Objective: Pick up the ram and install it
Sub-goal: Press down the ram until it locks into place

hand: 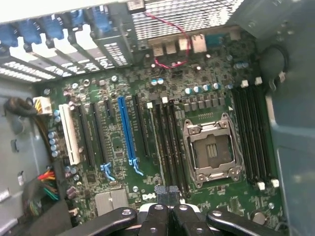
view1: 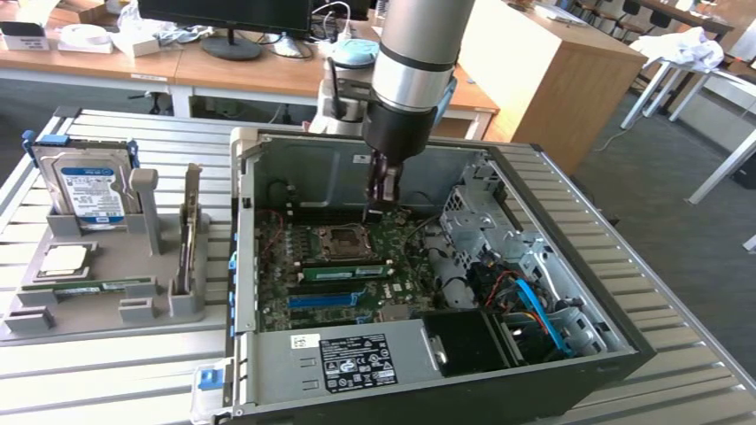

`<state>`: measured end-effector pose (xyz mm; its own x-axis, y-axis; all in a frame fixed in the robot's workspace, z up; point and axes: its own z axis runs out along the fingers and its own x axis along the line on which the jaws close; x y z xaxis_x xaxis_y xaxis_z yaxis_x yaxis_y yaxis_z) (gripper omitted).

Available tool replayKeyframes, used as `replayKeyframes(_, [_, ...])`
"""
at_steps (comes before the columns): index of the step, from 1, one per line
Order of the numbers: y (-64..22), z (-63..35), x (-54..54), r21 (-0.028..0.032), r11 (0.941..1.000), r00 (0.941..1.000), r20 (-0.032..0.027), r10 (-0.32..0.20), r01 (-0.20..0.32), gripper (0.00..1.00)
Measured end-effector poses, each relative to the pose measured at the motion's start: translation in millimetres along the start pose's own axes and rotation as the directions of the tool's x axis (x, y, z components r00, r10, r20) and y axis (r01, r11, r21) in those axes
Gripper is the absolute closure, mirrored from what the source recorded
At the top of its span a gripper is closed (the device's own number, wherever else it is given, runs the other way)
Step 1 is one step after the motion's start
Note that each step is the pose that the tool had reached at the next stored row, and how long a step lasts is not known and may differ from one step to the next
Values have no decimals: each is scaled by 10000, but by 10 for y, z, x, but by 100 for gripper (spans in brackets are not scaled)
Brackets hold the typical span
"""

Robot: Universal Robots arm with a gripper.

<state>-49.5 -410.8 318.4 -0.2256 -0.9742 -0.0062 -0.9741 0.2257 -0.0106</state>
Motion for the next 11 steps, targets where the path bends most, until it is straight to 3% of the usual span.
replayKeyframes(6, [0, 3, 0, 7, 9956, 9956, -9, 940, -940, 90])
replayKeyframes(11, [0, 5, 0, 12, 9849, 9849, -17, 1733, -1733, 90])
